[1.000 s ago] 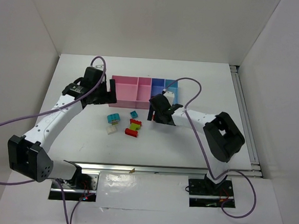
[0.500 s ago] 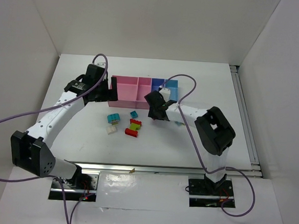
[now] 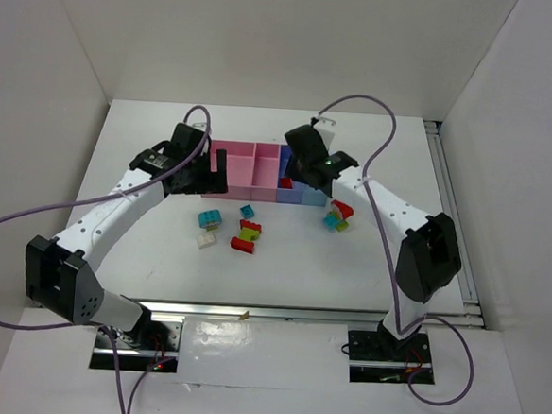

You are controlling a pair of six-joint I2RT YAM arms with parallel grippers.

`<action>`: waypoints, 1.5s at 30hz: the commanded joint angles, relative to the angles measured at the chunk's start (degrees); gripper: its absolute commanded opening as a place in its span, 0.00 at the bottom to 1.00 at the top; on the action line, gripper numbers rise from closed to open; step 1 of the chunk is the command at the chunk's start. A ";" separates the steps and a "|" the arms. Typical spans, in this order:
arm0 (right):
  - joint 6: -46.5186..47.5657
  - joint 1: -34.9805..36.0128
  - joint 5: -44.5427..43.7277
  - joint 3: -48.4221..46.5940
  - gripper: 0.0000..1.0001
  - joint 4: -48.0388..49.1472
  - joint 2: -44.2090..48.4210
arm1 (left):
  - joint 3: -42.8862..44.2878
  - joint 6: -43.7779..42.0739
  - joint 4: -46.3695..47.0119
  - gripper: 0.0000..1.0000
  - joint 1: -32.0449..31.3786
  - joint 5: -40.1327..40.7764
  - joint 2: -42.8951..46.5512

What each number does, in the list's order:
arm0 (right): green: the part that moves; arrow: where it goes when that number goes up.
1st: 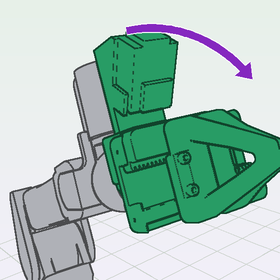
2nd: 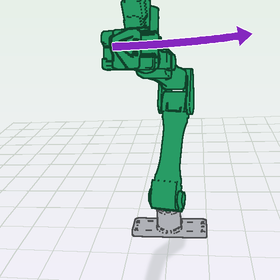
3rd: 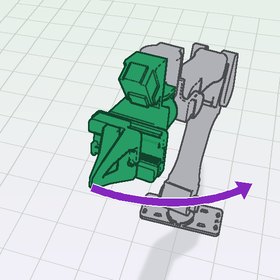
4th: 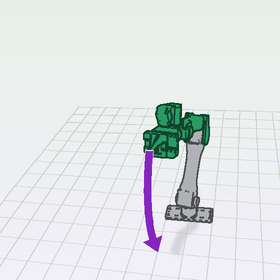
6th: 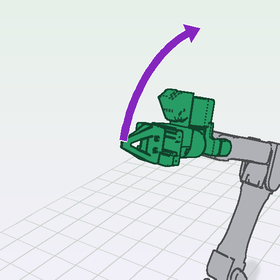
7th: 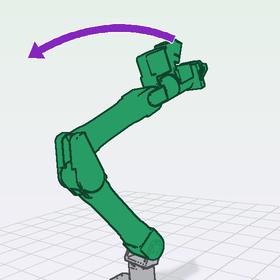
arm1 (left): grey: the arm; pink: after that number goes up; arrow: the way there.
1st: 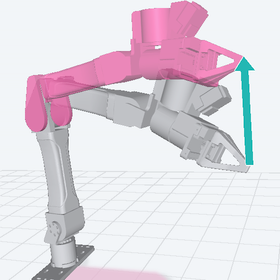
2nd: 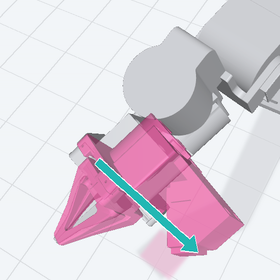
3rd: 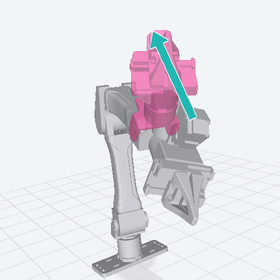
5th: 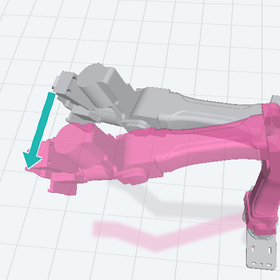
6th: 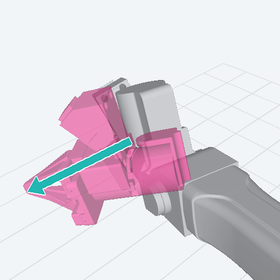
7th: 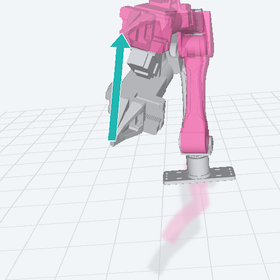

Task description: Sort the legos into containers by color

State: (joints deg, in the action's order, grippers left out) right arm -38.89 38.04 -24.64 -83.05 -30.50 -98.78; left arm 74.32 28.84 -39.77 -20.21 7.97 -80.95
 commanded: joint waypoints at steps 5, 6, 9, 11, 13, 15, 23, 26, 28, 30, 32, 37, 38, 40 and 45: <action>6.90 -5.70 2.49 -16.60 0.17 -1.75 -13.70 | -6.20 4.65 0.74 0.97 -5.01 -6.64 -0.53; 7.60 -5.70 2.50 -18.36 0.17 -1.75 -15.20 | -7.51 4.65 0.75 0.94 -5.02 -8.13 -0.53; 8.74 -6.23 3.55 -23.29 0.18 -2.37 -19.60 | -9.98 5.17 2.15 0.94 -5.81 -9.98 0.09; 8.75 -6.23 3.55 -24.62 0.20 -3.51 -21.01 | -10.68 5.70 2.15 0.94 -6.34 -9.99 0.09; 8.75 -6.23 3.55 -24.62 0.27 -3.51 -21.54 | -11.21 5.70 1.63 0.99 -6.34 -9.38 0.61; 8.75 -6.75 3.55 -23.74 0.51 -2.99 -21.02 | -11.22 6.23 0.93 0.99 -6.34 -8.15 0.62; 8.75 -6.75 2.94 -20.67 0.64 -3.07 -15.40 | -8.15 6.76 -1.70 0.99 -6.34 -3.40 1.24; 9.27 -6.75 2.93 -16.55 0.61 -3.07 -10.57 | -7.62 6.23 -2.33 0.99 -6.34 -2.87 0.53; 9.28 -6.06 3.73 -11.37 0.61 -1.50 -5.93 | -7.62 6.23 -2.33 0.99 -6.34 -2.25 0.53; 9.89 -5.27 3.73 -7.24 0.61 -1.49 -3.45 | -7.09 6.23 -2.33 0.99 -6.34 -2.25 0.53; 9.89 -3.86 3.73 -4.94 0.62 -2.63 -0.54 | -6.39 6.23 -2.33 0.99 -6.34 -2.25 0.53; 8.75 0.80 8.55 3.22 0.76 -1.41 2.89 | -4.37 8.25 -2.95 0.99 -5.81 0.46 1.23; 8.23 2.55 8.56 3.76 0.77 -0.88 2.89 | -4.36 8.95 -3.47 0.99 -5.29 1.25 1.75; 7.69 4.31 10.05 4.38 0.77 0.70 1.06 | -3.75 10.26 -3.47 0.99 -3.98 3.19 2.37; 11.37 10.03 10.05 1.05 0.77 4.40 -5.00 | -2.69 11.59 -5.14 0.99 -0.36 5.83 4.92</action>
State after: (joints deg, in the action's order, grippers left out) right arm -29.87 46.13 -15.35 -79.40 -30.81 -100.86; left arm 68.93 38.26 -43.29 -22.28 10.68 -78.91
